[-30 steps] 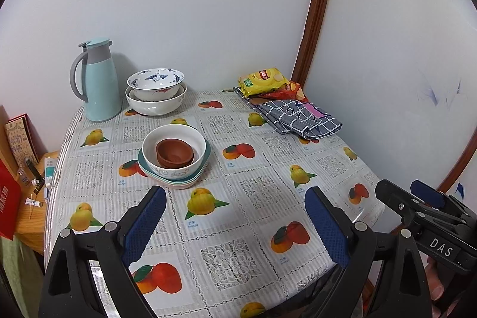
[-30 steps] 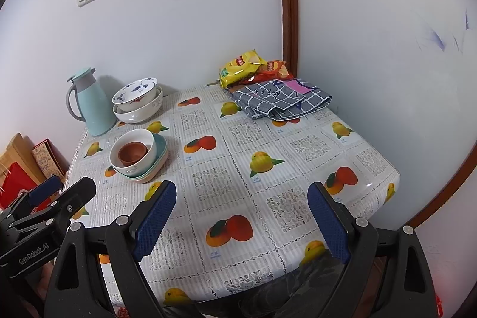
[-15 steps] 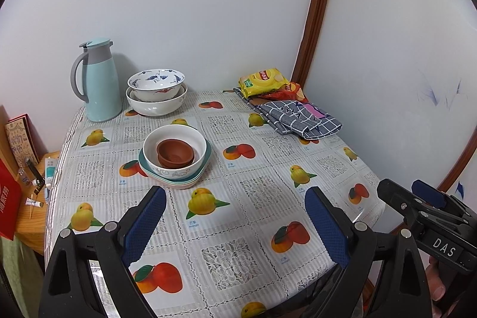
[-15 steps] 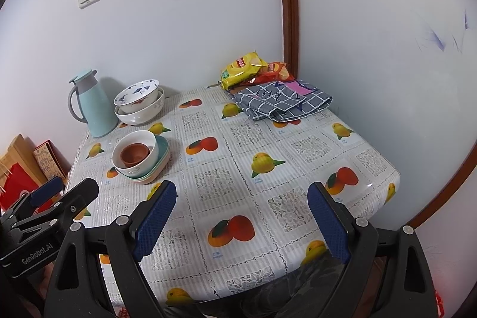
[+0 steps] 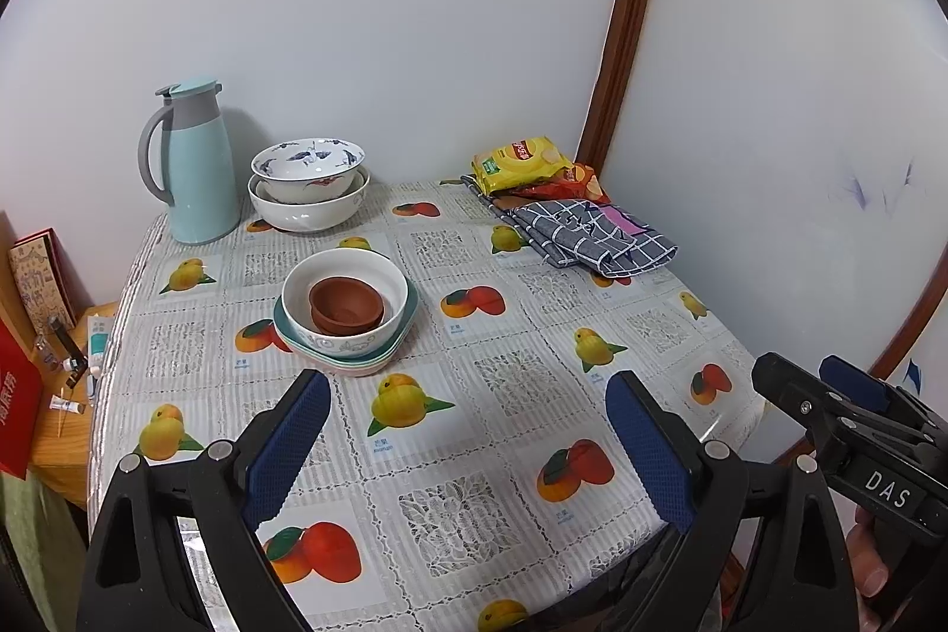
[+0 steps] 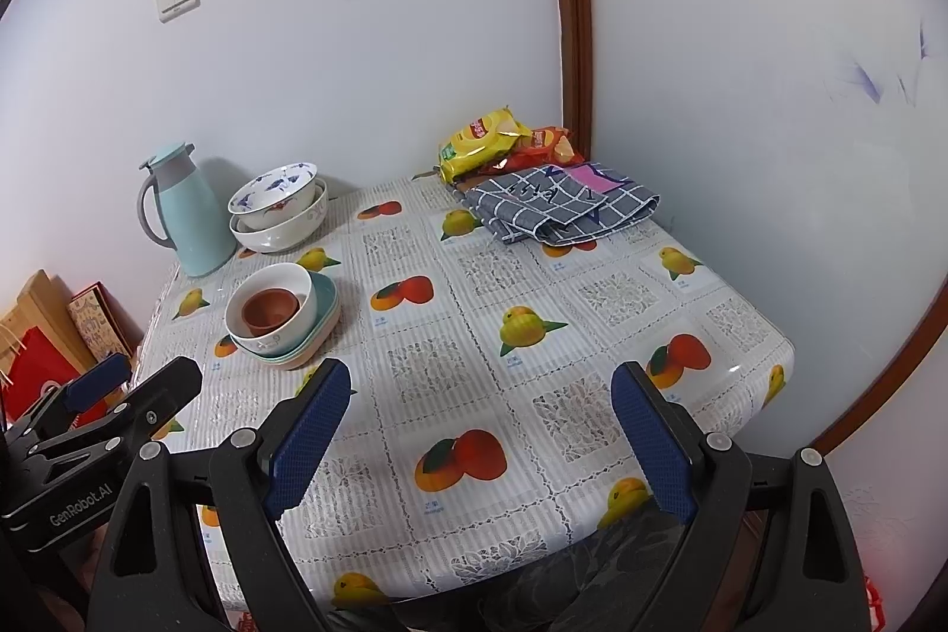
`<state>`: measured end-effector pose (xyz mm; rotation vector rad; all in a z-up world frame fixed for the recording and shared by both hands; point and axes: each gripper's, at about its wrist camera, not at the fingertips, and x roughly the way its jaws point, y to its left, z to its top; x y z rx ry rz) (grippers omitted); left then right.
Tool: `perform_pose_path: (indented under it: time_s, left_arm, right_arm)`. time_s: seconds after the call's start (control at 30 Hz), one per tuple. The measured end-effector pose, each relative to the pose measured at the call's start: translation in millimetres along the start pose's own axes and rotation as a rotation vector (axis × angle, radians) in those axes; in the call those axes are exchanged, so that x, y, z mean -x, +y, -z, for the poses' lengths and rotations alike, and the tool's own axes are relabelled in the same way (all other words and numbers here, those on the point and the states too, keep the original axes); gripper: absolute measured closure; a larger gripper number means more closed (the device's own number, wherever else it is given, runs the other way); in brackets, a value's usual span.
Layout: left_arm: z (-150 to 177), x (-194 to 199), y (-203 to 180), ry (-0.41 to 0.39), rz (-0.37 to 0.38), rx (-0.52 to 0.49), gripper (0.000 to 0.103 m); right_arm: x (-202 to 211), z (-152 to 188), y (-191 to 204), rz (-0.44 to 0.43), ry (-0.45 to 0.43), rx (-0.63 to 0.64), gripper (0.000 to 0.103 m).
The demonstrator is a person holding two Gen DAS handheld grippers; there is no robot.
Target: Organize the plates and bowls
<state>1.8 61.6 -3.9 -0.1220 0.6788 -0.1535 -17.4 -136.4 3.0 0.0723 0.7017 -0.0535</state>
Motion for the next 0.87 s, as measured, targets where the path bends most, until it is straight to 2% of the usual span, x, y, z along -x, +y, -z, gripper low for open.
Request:
perform_pose_path:
  time_s: [0.87]
  left_arm:
    - [-6,-14,-4,-0.002,0.001,-0.018,0.009]
  right_arm:
    - [-4,0,-2,-0.004,-0.016,-0.008,0.014]
